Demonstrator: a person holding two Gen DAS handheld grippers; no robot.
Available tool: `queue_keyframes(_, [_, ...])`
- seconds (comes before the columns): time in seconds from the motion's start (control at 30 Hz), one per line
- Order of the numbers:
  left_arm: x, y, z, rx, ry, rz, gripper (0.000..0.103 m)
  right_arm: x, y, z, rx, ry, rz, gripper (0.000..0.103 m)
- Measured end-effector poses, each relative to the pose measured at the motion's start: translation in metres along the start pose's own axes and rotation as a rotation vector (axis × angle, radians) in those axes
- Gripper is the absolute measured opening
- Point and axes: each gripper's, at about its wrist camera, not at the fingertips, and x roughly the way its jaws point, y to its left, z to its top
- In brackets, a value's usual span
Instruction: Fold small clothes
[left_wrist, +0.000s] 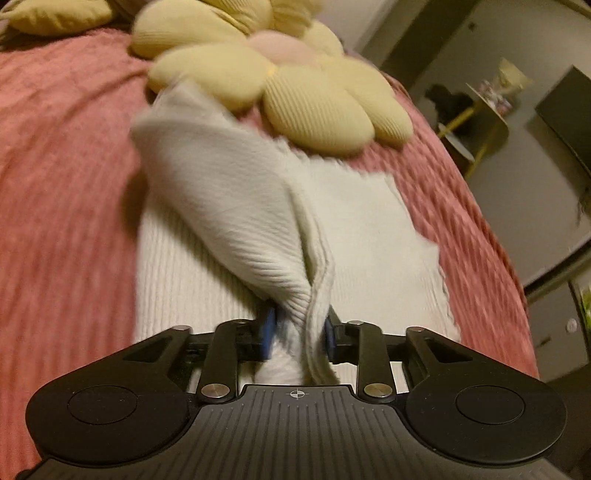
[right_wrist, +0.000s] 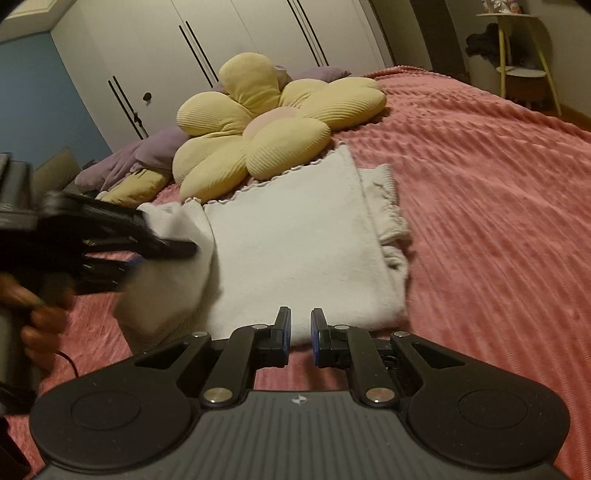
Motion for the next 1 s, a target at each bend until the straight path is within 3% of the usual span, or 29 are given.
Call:
queue_keyframes(0.07, [0.001,-0.002,-0.002,0.03,0.004,-0.042,0.059,-0.001,-0.004,0.001,-0.004,0.006,-0.008,0.011])
queue_keyframes(0.27, [-0.041,0.014,-0.011,0.019,-0.039,-0.099,0.063,0.001,-0.008,0.011,0.01,0.011,0.0,0.011])
queue_keyframes(0.37, [-0.065,0.032,-0.027,0.031,-0.097,-0.023,0.068,0.003,-0.004,0.021,0.006,0.008,0.037,0.013])
queue_keyframes(0.4, [-0.07,0.037,-0.033,0.037,-0.107,0.014,0.068,0.006,-0.002,0.025,0.008,0.013,0.054,0.016])
queue_keyframes(0.47, [-0.074,0.05,-0.046,0.041,-0.104,0.085,0.069,0.015,0.0,0.036,0.029,0.026,0.109,0.04])
queue_keyframes(0.53, [-0.073,0.058,-0.056,0.04,-0.086,0.086,0.071,0.031,-0.002,0.048,0.093,0.059,0.175,0.053])
queue_keyframes(0.57, [-0.071,0.06,-0.06,0.036,-0.072,0.083,0.071,0.042,-0.003,0.053,0.124,0.088,0.204,0.054])
queue_keyframes(0.7, [-0.058,0.048,-0.067,0.107,-0.042,0.082,0.072,0.085,0.002,0.065,0.181,0.182,0.24,0.054])
queue_keyframes(0.87, [-0.035,0.042,-0.065,0.145,-0.064,0.156,0.07,0.116,0.021,0.065,0.195,0.253,0.277,0.053])
queue_keyframes(0.9, [-0.034,0.043,-0.064,0.131,-0.068,0.154,0.07,0.12,0.027,0.065,0.181,0.266,0.288,0.048])
queue_keyframes(0.97, [-0.035,0.044,-0.062,0.113,-0.072,0.158,0.068,0.124,0.035,0.064,0.131,0.268,0.261,0.022])
queue_keyframes(1.0, [-0.035,0.044,-0.062,0.109,-0.072,0.164,0.067,0.126,0.039,0.065,0.096,0.264,0.239,0.019])
